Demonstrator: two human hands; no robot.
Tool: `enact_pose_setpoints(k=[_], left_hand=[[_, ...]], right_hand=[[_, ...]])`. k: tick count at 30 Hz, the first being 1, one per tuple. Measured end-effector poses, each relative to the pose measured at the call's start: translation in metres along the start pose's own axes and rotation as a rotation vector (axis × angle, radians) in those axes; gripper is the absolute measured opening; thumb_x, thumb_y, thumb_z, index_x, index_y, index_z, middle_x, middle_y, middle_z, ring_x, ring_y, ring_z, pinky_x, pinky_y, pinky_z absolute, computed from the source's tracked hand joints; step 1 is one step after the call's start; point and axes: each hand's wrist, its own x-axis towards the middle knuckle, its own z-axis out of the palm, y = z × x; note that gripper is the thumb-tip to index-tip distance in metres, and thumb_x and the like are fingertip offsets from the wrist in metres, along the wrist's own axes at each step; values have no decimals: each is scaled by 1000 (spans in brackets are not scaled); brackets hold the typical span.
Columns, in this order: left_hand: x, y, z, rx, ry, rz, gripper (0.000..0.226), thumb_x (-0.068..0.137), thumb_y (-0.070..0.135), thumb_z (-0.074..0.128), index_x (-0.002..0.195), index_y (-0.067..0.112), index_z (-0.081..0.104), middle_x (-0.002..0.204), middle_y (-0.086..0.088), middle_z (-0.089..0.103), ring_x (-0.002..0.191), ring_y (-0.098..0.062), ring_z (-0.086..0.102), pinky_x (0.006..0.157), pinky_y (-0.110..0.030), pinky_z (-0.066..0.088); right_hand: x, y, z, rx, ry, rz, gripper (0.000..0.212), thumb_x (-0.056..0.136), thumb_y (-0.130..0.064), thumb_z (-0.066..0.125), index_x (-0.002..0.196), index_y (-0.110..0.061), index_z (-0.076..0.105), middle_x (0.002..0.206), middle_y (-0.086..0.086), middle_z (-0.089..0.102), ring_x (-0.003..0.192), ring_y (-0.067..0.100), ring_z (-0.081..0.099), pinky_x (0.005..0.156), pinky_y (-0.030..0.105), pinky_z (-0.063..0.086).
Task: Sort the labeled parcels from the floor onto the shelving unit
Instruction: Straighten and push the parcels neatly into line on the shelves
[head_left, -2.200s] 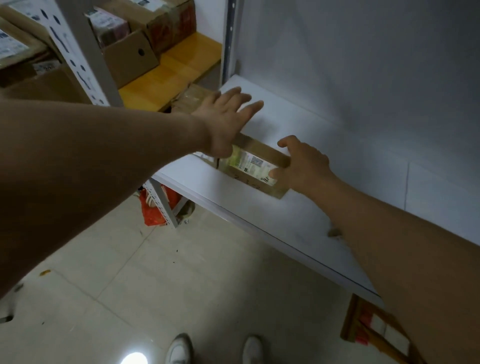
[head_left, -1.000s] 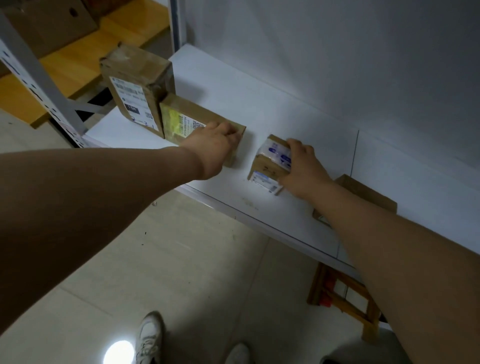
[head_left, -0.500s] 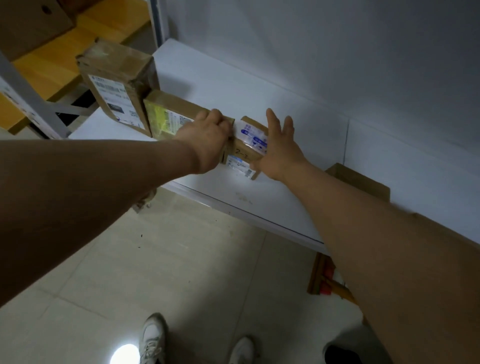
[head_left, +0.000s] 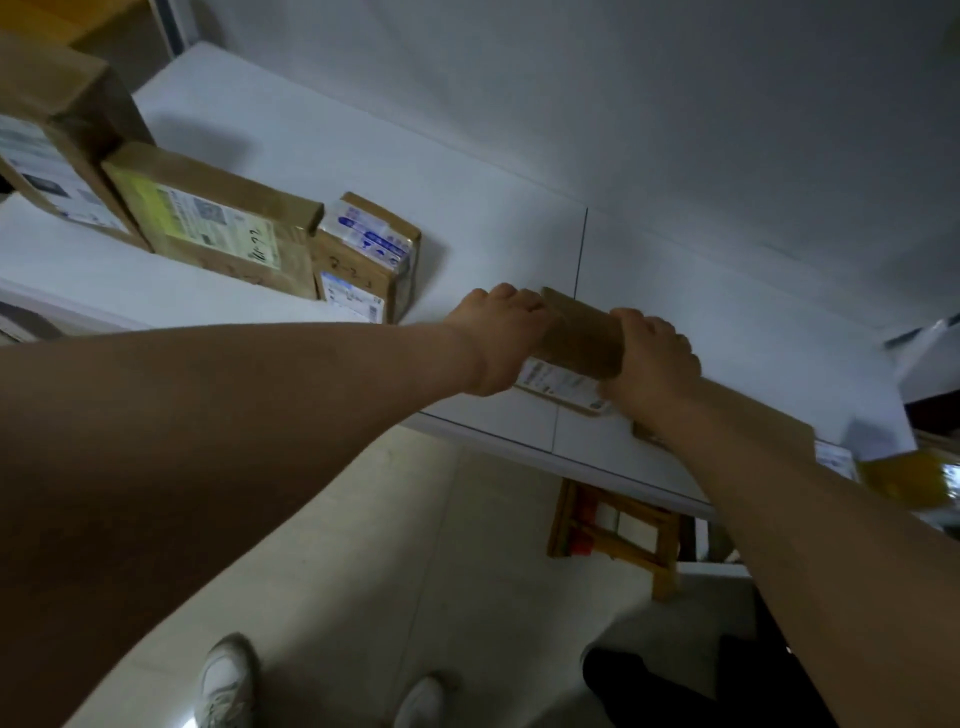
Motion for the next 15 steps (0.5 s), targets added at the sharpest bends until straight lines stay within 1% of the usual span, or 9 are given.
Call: enact_pose_setpoints(k=[3, 5, 8, 10, 13, 15], left_hand=[[9, 11, 13, 17, -22, -40, 75, 85, 13, 61, 152, 25, 29, 152, -9, 33, 132, -33, 36, 104, -43, 36], [10, 15, 20, 54, -1, -70, 71, 84, 15, 60, 149, 28, 34, 148, -11, 36, 130, -34, 36, 104, -44, 32], [1, 11, 27, 128, 130, -128, 56, 80, 12, 58, 135, 24, 50, 134, -11, 45, 122, -34, 39, 99, -45, 30], [-9, 0, 29, 213, 214, -142, 51, 80, 12, 58, 129, 22, 54, 131, -9, 49, 123, -33, 38, 102, -48, 27], [-20, -23, 27, 341, 248, -120, 48, 81, 12, 58, 128, 19, 54, 132, -9, 52, 131, -34, 35, 108, -56, 22], [-23, -41, 20, 392, 248, -122, 44, 83, 14, 58, 127, 21, 56, 131, -5, 55, 131, -32, 35, 108, -56, 22]], right_hand=[[3, 14, 13, 104, -66, 12, 86, 87, -16, 74, 155, -27, 23, 142, 23, 41, 125, 41, 47, 105, 47, 45], [1, 14, 25, 194, -35, -10, 81, 93, -12, 67, 156, -29, 20, 138, 23, 46, 120, 39, 52, 101, 48, 48], [-5, 0, 40, 294, 62, -44, 71, 98, -13, 60, 155, -32, 24, 132, 23, 45, 113, 40, 54, 99, 49, 49], [-6, -14, 45, 323, 81, -84, 66, 100, -14, 56, 154, -35, 26, 130, 20, 43, 110, 38, 54, 97, 46, 48], [-1, -39, 44, 334, 82, -136, 61, 100, -15, 53, 153, -34, 29, 129, 19, 41, 106, 37, 54, 94, 43, 48], [4, -57, 41, 338, 74, -166, 60, 100, -16, 54, 153, -33, 31, 128, 19, 41, 104, 36, 54, 94, 44, 49]])
